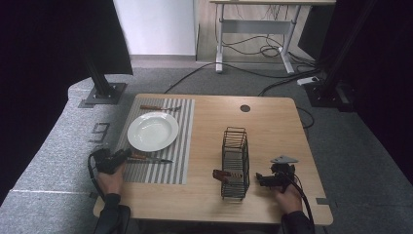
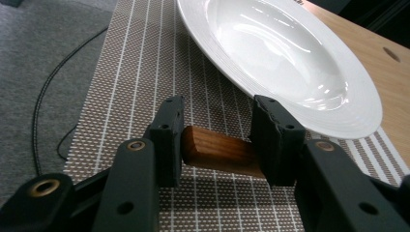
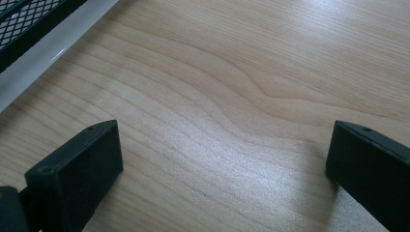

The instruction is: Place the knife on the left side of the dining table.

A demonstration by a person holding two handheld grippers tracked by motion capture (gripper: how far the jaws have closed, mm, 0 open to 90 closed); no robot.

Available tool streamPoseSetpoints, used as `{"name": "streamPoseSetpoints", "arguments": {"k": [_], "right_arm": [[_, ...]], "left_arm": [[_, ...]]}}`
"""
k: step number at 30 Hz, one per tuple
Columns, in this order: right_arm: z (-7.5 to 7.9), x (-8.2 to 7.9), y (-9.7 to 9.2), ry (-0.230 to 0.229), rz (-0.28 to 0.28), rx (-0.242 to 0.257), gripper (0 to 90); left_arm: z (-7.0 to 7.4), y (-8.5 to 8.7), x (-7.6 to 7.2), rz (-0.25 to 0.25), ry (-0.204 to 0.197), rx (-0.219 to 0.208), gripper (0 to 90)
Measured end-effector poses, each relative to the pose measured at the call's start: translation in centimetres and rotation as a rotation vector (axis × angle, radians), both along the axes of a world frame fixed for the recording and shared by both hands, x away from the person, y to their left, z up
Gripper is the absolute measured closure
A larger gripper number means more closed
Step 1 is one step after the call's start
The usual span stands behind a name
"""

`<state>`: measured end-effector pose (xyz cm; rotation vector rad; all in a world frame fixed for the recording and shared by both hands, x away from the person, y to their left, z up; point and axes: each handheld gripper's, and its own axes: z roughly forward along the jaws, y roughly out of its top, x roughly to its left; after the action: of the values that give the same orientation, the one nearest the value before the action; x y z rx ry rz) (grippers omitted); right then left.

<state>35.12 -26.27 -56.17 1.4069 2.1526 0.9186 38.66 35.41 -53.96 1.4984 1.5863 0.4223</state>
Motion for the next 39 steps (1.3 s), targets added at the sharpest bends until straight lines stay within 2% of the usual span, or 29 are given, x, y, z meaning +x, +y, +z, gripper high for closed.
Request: {"name": "streamPoseSetpoints", "arguments": {"k": [6,9,18,25,30,33,39], "right_arm": [[0.0,0.0,0.0,0.0,0.0,0.0,0.0],[0.0,0.0,0.0,0.0,0.0,0.0,0.0],[0.0,0.0,0.0,0.0,0.0,0.0,0.0],[0.0,0.0,0.0,0.0,0.0,0.0,0.0],[0.0,0.0,0.0,0.0,0.0,0.0,0.0],[0.0,0.0,0.0,0.0,0.0,0.0,0.0],[0.0,0.0,0.0,0.0,0.0,0.0,0.0]], "left_arm": [[-0.1,-0.1,0.1,0.0,0.017,0.025,56.4],[0.0,-0.3,0.1,0.001,0.02,0.057,56.1],[-0.1,-0.4,0.3,-0.004,0.041,0.103,55.8],[-0.2,-0.4,0.3,-0.005,0.052,0.113,56.5],[0.1,-0.4,0.2,-0.005,0.037,0.146,54.7],[0.2,-0.2,0.1,-0.004,0.027,0.149,51.6],[1.5,-0.2,-0.2,-0.023,-0.035,0.172,37.7]]}}
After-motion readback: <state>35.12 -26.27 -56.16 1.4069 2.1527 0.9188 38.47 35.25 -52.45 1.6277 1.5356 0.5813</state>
